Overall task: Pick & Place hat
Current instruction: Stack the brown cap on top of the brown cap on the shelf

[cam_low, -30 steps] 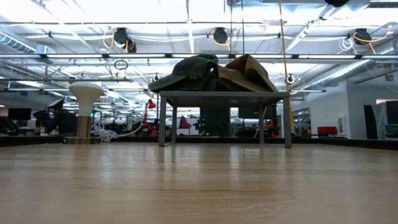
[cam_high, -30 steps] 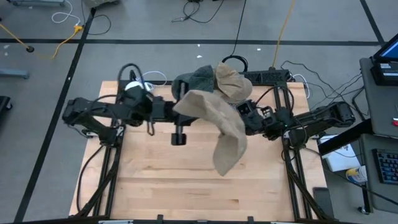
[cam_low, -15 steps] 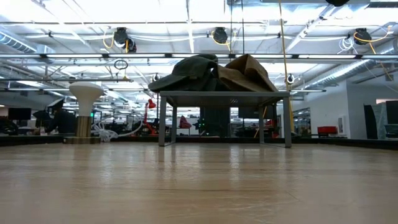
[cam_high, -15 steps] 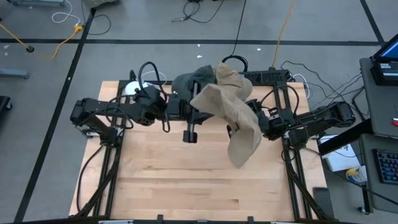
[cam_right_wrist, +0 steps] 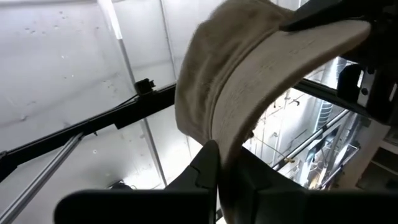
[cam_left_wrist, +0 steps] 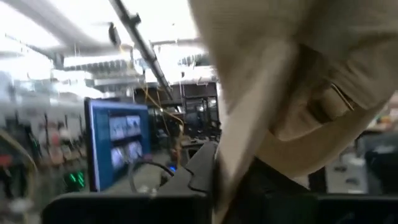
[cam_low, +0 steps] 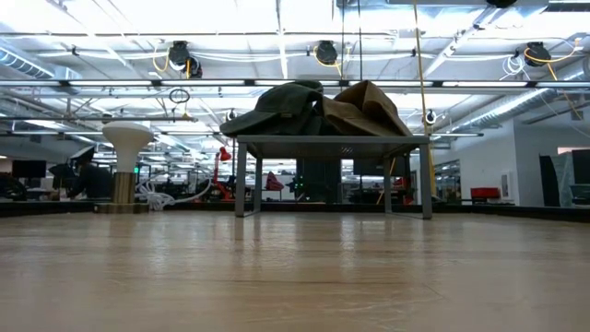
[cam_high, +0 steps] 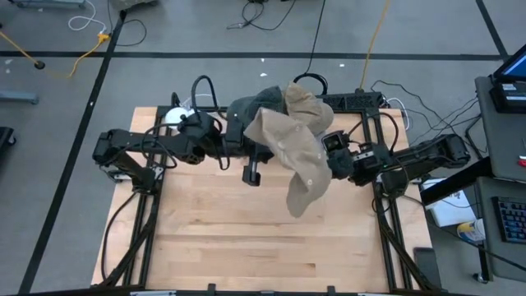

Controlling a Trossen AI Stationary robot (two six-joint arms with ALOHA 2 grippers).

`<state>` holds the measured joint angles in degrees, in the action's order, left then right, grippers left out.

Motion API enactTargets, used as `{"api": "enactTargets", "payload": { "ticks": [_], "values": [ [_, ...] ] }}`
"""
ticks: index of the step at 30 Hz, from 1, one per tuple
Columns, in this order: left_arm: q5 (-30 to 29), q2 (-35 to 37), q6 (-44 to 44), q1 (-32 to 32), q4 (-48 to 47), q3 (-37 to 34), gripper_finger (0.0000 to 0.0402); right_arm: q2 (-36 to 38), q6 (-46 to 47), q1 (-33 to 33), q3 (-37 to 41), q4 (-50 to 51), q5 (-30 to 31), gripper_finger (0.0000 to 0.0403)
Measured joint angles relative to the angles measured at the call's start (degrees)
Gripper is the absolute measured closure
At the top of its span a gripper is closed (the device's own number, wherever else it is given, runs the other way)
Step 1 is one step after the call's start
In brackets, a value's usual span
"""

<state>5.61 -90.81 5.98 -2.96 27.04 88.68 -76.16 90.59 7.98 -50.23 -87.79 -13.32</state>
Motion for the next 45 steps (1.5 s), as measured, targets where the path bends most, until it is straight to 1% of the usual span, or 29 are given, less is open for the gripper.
{"api": "enactTargets", "payload": {
  "ticks": [3, 7, 10, 12, 15, 21, 22, 24, 26, 29, 30, 35, 40, 45],
  "values": [
    [-1.6, 0.5, -7.2, 0.0, -2.3, 0.0, 0.0323, 0.1, 0.1, -0.5, 0.1, -0.9, 0.0, 0.0396],
    [-1.5, 1.0, -13.3, -0.2, -6.3, 0.0, 0.0262, 1.3, -0.3, -1.4, 0.1, -0.6, 0.2, 0.0397],
    [1.3, 2.1, -14.7, -0.9, -9.9, -0.1, 0.0217, 2.5, -1.6, -2.6, 0.1, -0.3, 0.0, 0.0398],
    [5.4, 3.6, -14.6, -1.4, -12.6, -0.1, 0.0193, 3.4, -3.2, -3.5, 0.1, 0.1, -0.3, 0.0398],
    [9.7, 5.8, -14.3, -2.4, -16.7, 0.0, 0.017, 4.5, -5.0, -4.9, 0.1, 0.1, 0.4, 0.0398],
    [9.1, 11.9, -15.3, -3.6, -31.8, 0.0, 0.0163, 7.0, -10.0, -8.4, 0.1, 5.7, -0.7, 0.0398],
    [9.4, 13.1, -16.1, -3.8, -35.0, -0.2, 0.0163, 7.4, -11.1, -9.3, 0.1, 7.2, -1.4, 0.0398],
    [9.7, 14.3, -18.2, -4.0, -37.4, 0.0, 0.0163, 8.3, -13.0, -10.9, 0.1, 10.3, -3.0, 0.0398],
    [9.5, 16.7, -19.2, -4.2, -42.5, -0.1, 0.0163, 9.0, -15.2, -12.3, 0.1, 13.0, -4.9, 0.0398],
    [9.3, 18.6, -20.8, -4.7, -45.1, 0.0, 0.0163, 10.3, -17.8, -14.3, 0.1, 17.4, -6.5, 0.0398],
    [9.4, 19.3, -21.1, -4.9, -46.8, -0.1, 0.0163, 10.6, -18.6, -14.8, 0.1, 18.2, -6.5, 0.0398],
    [9.4, 22.0, -21.2, -5.8, -49.4, -0.1, 0.0163, 12.3, -20.1, -18.4, 0.1, 21.2, -8.2, 0.0398],
    [9.4, 23.0, -21.3, -5.8, -50.1, -0.1, 0.0163, 13.3, -16.4, -23.5, 0.1, 22.6, -9.9, 0.0398],
    [9.3, 23.1, -21.4, -5.8, -51.0, -0.1, 0.0163, 14.7, -12.2, -30.7, 1.7, 24.3, -14.7, 0.0398]
  ]
}}
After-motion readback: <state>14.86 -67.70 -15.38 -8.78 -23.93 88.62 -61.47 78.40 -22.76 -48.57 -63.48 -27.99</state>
